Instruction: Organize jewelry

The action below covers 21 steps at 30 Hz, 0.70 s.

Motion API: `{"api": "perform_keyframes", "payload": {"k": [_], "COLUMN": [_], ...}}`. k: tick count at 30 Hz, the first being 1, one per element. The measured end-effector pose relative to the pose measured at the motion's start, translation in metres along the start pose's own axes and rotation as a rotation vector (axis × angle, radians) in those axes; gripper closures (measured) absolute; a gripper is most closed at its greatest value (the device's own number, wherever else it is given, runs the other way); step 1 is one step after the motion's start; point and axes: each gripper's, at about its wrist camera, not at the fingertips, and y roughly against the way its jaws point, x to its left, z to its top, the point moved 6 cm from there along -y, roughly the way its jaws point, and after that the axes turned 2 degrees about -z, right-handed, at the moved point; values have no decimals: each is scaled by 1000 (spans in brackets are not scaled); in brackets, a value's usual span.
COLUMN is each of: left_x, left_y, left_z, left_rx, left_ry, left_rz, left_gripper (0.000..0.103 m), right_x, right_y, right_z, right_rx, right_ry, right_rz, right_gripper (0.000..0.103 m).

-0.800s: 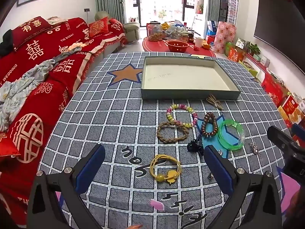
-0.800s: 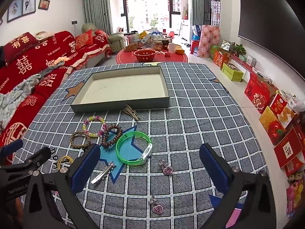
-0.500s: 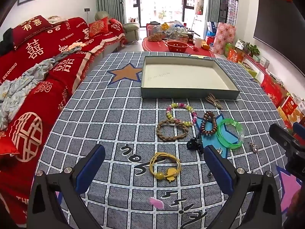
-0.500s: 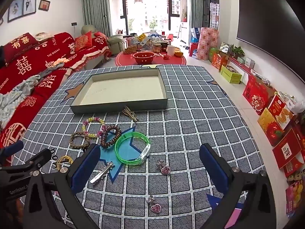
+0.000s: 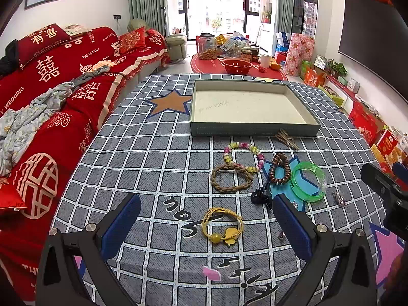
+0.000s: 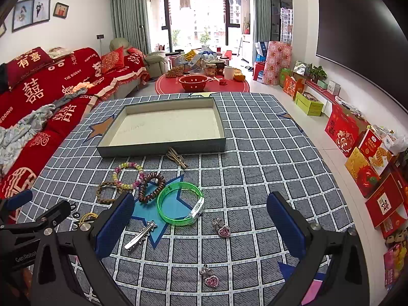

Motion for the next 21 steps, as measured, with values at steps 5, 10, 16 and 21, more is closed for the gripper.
{"api": "perform_keyframes", "payload": {"k": [5,10,16,21], "left_x": [-2,-3,-4,-4], "left_y": [0,0,1,1], "left_z": [0,1,2,2], "left_rx": [-3,-10,-10,-10], "left_ry": [-3,-5,-4,-5], "left_rz": [-3,-5,-5,-7], "left_gripper": [0,0,0,0], "right_x": [-1,-3,-4,-4], "right_y": [2,3,4,4], "right_z": [2,3,5,5], "right_rx": [-7,-14,-18,-18], "right_ry": [-6,-11,-13,-11], "right_rz": [-2,-2,-2,-1], "right_gripper": [0,0,0,0]}}
